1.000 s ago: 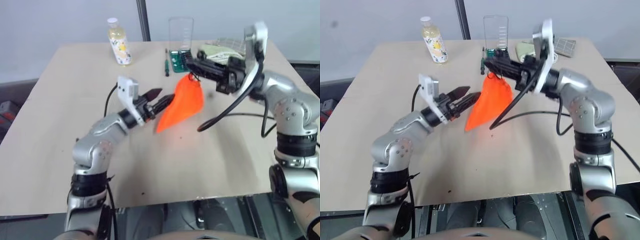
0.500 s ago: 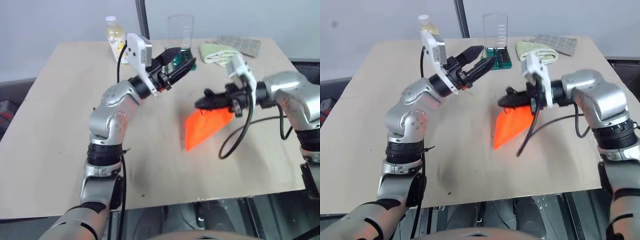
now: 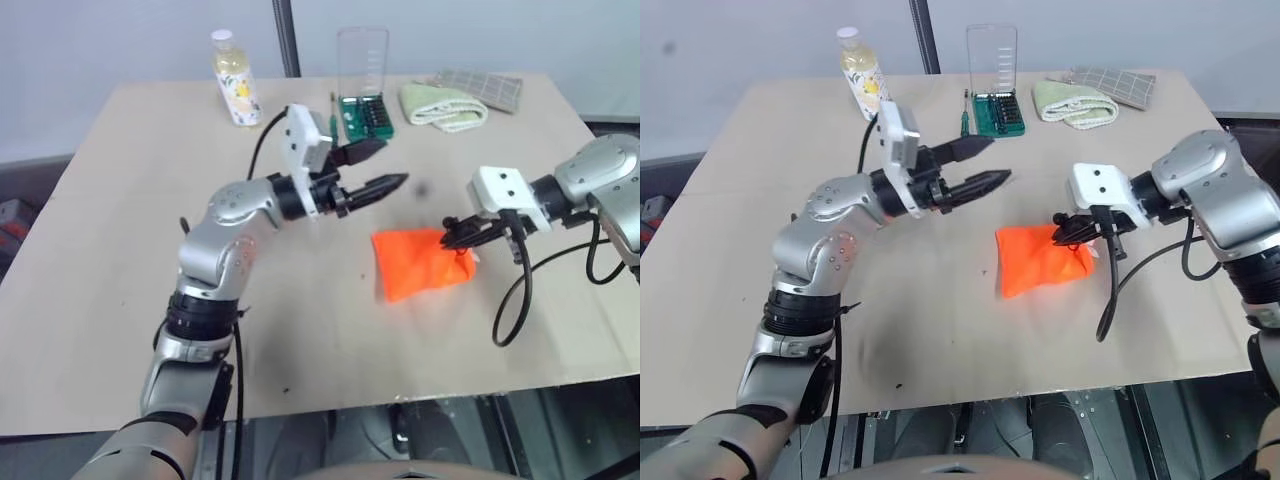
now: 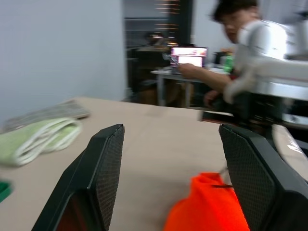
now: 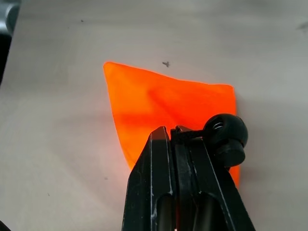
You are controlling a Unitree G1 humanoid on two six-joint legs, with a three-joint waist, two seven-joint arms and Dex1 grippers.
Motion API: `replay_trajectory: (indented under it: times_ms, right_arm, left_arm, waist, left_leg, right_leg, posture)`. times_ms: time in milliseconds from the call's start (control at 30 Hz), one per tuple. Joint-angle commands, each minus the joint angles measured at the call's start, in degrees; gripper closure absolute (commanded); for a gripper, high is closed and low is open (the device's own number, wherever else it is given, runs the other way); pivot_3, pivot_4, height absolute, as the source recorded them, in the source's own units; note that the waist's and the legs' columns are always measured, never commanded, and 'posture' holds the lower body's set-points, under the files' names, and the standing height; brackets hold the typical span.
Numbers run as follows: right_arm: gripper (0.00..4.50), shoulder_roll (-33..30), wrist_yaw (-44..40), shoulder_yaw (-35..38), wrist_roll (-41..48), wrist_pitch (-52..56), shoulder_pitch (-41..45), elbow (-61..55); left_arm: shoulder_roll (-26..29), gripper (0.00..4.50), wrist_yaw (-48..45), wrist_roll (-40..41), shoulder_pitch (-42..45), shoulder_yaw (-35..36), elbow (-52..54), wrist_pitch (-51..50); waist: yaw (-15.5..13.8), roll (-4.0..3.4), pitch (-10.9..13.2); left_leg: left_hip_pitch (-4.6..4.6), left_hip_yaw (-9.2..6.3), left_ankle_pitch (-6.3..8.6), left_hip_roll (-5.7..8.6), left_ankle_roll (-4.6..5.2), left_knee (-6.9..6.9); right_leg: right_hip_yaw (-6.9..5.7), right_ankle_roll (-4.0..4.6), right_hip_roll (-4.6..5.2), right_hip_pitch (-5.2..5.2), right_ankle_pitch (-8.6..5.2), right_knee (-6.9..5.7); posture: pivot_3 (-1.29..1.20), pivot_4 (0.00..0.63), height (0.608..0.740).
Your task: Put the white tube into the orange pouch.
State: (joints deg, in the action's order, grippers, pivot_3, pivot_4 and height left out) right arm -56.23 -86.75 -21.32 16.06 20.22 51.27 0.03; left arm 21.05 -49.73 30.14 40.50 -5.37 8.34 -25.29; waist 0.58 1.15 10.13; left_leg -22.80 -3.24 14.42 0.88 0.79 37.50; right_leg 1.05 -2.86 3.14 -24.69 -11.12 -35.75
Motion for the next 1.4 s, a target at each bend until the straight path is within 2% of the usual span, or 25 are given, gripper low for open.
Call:
replay_trajectory:
  times_ms: [33, 400, 767, 1400]
  right_arm:
    - [4.5, -0.63, -4.64, 2.24, 0.27, -1.11, 1.51, -1.41]
    - [4.5, -1.35, -3.12, 4.13, 3.13, 1.88, 0.99, -5.4]
    - [4.5, -1.36, -1.64, 5.92, 4.39, 3.1, -0.87, -10.17]
    - [4.5, -0.75, -1.35, 7.27, 5.54, 4.12, -1.72, -11.95]
  left_arm:
    - [-1.11, 1.27, -1.63, -0.5, 0.44, -1.83, 1.84, 1.92]
    - [-3.85, 1.27, -3.32, -2.88, -0.36, -5.25, -1.79, 3.14]
    - [-9.45, 1.27, -3.77, 3.59, -1.52, -3.23, -4.88, -3.44]
    - [-9.69, 1.27, -6.16, 4.69, -2.97, -3.93, -4.01, -6.34]
  waist:
    - [0.02, 0.0, 0.0]
    - [0.01, 0.0, 0.0]
    - [-0.02, 0.0, 0.0]
    - [-0.02, 0.0, 0.0]
  left_leg:
    - [0.0, 0.01, 0.0, 0.0, 0.0, 0.0]
    - [0.01, 0.02, 0.01, 0.0, 0.02, 0.04]
    - [0.0, 0.01, 0.03, 0.0, 0.05, 0.15]
    - [-0.01, 0.02, 0.12, -0.01, 0.21, 0.45]
  right_leg:
    - [0.0, 0.0, 0.0, 0.0, 0.0, 0.0]
    - [0.01, 0.0, 0.0, 0.0, 0.0, -0.05]
    - [0.0, 0.0, -0.01, 0.01, 0.01, -0.12]
    - [0.01, -0.01, -0.01, 0.09, 0.01, -0.15]
  posture:
    - [0.0, 0.15, 0.74]
    - [0.0, 0.15, 0.74]
    - [0.0, 0.15, 0.74]
    - [0.0, 0.15, 0.74]
